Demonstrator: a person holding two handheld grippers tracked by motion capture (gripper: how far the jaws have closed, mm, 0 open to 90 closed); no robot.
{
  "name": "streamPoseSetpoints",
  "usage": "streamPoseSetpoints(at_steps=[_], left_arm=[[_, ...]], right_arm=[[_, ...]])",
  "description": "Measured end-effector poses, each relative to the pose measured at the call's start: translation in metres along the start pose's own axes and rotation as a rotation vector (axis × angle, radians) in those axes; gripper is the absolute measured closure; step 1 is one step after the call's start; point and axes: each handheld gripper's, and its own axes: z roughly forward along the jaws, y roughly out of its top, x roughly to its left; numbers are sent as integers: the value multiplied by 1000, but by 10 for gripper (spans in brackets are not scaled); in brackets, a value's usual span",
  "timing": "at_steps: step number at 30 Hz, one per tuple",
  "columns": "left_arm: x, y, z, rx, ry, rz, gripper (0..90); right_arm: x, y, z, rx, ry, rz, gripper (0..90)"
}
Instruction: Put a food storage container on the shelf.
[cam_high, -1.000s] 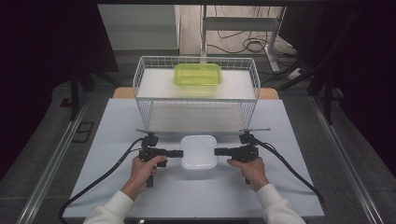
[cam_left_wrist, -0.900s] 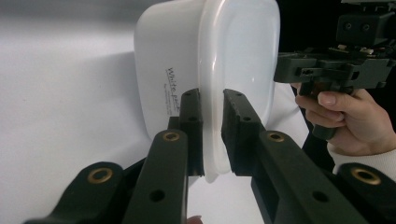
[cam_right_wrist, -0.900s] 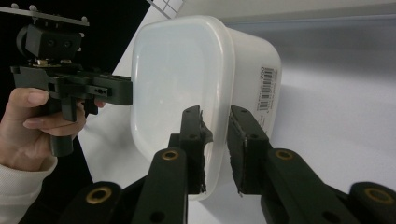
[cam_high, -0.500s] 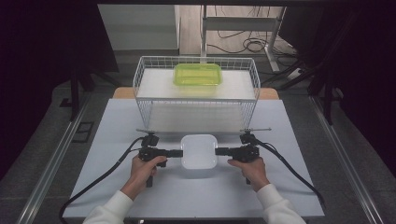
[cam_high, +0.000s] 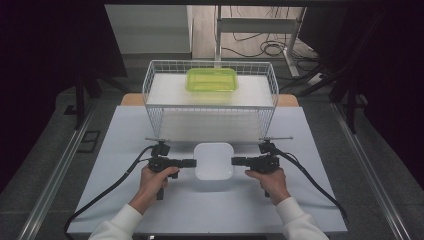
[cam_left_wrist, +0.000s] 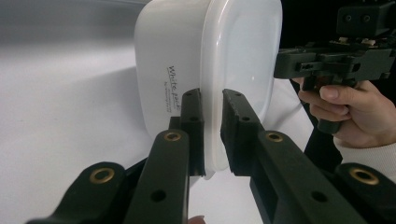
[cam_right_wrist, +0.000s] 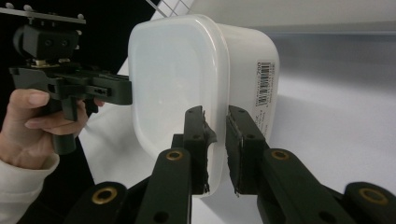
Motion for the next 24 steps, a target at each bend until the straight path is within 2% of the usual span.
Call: streamPoseSetpoints(at_steps=[8,11,15,20,24], left_arm=[[-14,2,-7,-18,-16,25,796],[-23,5,-10,-26,-11,54,798],[-27,6,-12,-42,-9,61,795],[-36,9,-20,-54,-5,93,796],[-41,13,-25,-71,-16,103,797]], right_arm=[[7,1,-10,-27,18,-18,783],[11,1,-17,-38,18,-39,783],[21,6,-24,-54,6,-79,782],[27,8,-27,-67,10,-93,782],[34,12,-32,-85,11,-115,781]])
